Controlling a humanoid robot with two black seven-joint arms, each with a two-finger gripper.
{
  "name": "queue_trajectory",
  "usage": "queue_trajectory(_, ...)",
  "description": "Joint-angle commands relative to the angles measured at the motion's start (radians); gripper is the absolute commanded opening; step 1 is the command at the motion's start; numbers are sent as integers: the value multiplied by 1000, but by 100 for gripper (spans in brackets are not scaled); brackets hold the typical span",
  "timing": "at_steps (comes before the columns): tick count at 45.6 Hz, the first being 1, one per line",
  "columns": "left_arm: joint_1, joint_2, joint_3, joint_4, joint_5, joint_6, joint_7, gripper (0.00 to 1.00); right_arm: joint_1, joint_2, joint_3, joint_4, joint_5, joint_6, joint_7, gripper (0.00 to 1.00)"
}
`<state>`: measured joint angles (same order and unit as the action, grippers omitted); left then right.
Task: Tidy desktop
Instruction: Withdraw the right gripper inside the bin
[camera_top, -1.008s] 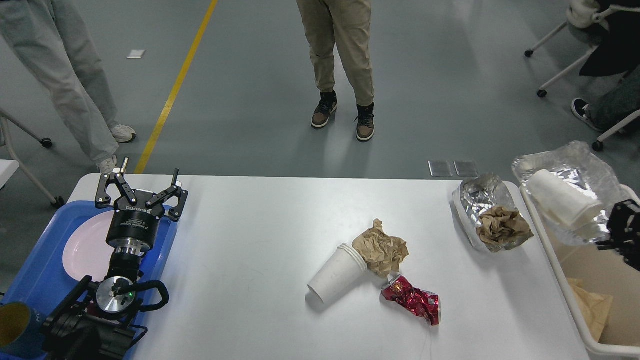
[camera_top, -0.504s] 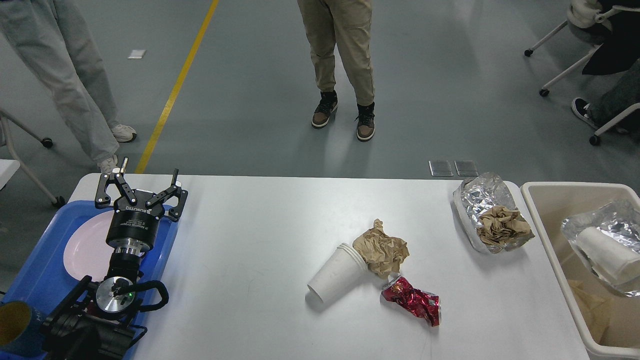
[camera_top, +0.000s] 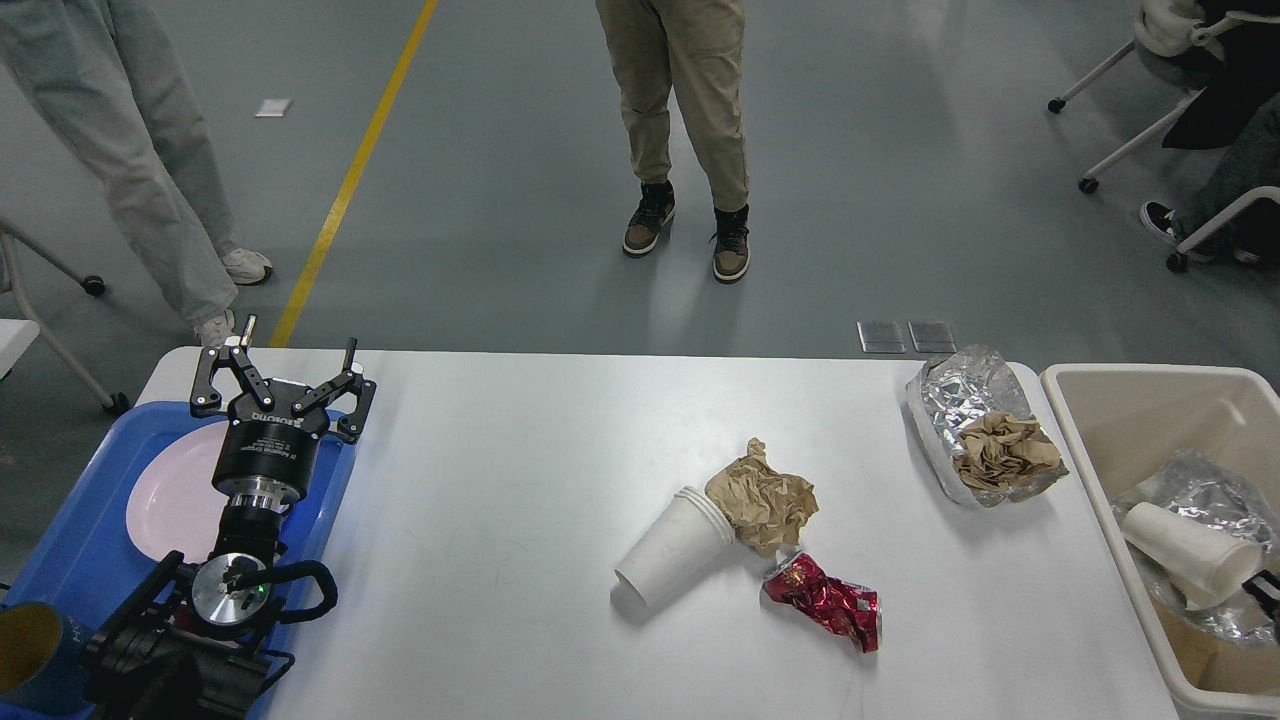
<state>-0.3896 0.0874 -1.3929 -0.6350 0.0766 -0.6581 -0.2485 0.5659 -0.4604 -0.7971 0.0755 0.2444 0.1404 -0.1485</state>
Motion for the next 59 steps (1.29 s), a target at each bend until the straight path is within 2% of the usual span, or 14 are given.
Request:
queue_trajectory(1,0,0,0,0,0,0,0,96,-6,22,1,1,-13,-8,0,0)
queue_trajectory(13,0,0,0,0,0,0,0,96,-9,48,-1,6,-26,-4,0,1)
queue_trajectory(14,-2,0,0,0,0,0,0,96,-9,48,-1,6,-34,-7,1,13)
queue_trajectory(17,0,0,0,0,0,0,0,96,-12,48,-1,3,-57,-22,6,68)
queue_trajectory(18,0,0,0,0,0,0,0,96,-12,48,-1,4,-62,-27,7,78)
queue_trajectory(20,0,0,0,0,0,0,0,96,-12,51,-1,6,-65,-27,6,82)
queue_trajectory(21,0,0,0,0,0,0,0,96,-12,51,-2,6,-65,-27,6,87)
queue_trajectory(22,0,0,0,0,0,0,0,96,-12,54,-1,6,-65,-30,6,98)
queue_trajectory(23,0,0,0,0,0,0,0,96,-11,54,-1,6,-65,-33,6,100)
queue_trajectory(37,0,0,0,0,0,0,0,96,2,43,-4,38,-68,-19,1,100)
queue_trajectory(42,0,0,0,0,0,0,0,96,78,5,-27,114,-129,-15,-16,100)
queue_trajectory(45,0,0,0,0,0,0,0,96,158,-41,-48,205,-227,-15,-42,100)
queue_trajectory(54,0,0,0,0,0,0,0,96,509,-202,-129,599,-503,-15,-75,100)
queue_trajectory(59,0,0,0,0,0,0,0,96,751,-219,-279,820,-579,13,-134,100)
